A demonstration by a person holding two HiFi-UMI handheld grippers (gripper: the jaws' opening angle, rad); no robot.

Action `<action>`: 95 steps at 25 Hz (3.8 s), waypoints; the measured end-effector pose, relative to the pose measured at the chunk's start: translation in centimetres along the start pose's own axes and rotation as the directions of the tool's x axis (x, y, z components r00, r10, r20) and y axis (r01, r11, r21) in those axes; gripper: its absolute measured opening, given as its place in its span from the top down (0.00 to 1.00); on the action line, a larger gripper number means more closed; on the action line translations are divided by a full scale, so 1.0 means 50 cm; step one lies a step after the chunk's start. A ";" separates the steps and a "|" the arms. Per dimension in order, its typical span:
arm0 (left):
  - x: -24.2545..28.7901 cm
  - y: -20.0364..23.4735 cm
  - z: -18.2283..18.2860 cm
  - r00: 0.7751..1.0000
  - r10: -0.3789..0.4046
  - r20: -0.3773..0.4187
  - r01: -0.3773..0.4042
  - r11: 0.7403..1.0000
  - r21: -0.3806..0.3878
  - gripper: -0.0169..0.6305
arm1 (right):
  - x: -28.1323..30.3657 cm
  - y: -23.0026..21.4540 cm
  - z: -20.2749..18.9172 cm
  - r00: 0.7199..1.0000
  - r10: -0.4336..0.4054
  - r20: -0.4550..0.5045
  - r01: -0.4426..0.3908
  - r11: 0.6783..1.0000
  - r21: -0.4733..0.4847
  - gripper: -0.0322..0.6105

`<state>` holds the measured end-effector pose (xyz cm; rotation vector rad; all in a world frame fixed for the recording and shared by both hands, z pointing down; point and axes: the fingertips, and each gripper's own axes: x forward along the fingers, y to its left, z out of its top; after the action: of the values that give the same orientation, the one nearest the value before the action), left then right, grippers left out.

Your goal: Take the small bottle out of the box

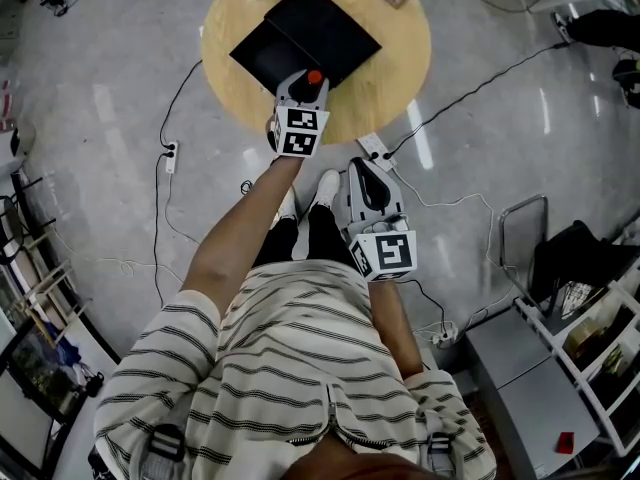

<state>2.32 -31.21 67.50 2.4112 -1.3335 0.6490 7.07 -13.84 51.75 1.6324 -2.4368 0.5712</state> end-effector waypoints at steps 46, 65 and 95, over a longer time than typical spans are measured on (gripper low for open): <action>-0.272 -0.011 0.135 0.984 -0.008 0.179 0.009 1.000 -0.010 0.74 | -0.045 0.055 0.065 0.996 0.010 0.093 -0.007 1.000 -0.029 0.92; -0.397 -0.064 0.182 0.967 -0.064 0.247 0.053 0.997 0.050 0.74 | -0.065 0.060 0.072 0.994 -0.001 0.108 0.007 0.999 -0.048 0.92; -0.510 -0.093 0.198 0.940 -0.109 0.324 0.075 0.990 0.115 0.74 | -0.056 0.067 0.119 0.987 0.044 0.155 -0.026 0.993 -0.112 0.92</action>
<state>-3.19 -15.26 45.45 2.7391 -1.3235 0.3007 5.60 -12.68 44.60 1.6515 -2.5611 0.3172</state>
